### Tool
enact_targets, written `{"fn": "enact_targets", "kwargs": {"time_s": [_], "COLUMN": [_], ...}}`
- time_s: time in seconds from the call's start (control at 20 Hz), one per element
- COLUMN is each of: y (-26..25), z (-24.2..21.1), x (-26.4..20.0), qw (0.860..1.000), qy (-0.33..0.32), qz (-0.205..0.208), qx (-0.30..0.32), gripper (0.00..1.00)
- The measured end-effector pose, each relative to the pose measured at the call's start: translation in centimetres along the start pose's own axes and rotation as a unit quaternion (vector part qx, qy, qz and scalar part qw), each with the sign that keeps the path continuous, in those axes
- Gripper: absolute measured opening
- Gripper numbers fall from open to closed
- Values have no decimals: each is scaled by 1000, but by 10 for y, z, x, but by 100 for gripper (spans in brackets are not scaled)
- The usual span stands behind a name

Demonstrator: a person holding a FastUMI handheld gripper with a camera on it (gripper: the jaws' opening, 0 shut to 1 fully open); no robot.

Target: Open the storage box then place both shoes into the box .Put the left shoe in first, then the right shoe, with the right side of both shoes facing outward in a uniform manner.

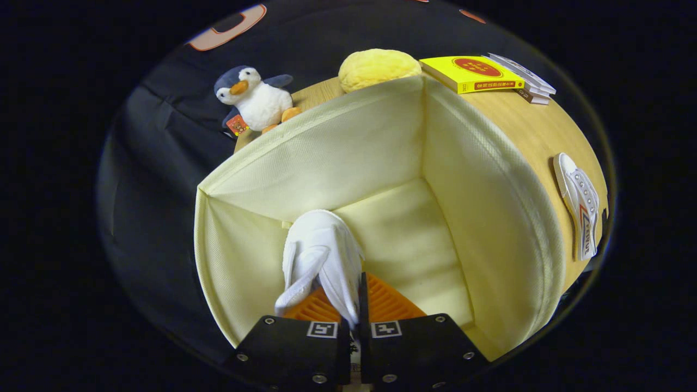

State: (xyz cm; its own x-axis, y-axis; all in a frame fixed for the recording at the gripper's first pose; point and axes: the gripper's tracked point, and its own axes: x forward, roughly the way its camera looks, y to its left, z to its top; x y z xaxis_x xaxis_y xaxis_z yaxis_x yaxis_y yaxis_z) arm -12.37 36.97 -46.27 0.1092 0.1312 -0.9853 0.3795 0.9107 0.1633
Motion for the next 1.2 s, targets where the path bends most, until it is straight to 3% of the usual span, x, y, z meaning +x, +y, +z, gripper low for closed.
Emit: {"fn": "enact_targets", "kwargs": {"time_s": [0.1,0.15,0.4,0.7,0.95,1.2], "y": [8,9,12,-19,-77,-174], "z": [-11,-16,-14,17,41,59], "x": [-1,-5,-47,-121,-155,-163], "qw": [999,998,987,977,971,974], "qy": [28,45,72,6,-55,-119], "qz": [31,45,141,195,202,143], "qx": [-5,-18,-27,-90,-113,-131], "gripper": [17,26,43,66,81,89]}}
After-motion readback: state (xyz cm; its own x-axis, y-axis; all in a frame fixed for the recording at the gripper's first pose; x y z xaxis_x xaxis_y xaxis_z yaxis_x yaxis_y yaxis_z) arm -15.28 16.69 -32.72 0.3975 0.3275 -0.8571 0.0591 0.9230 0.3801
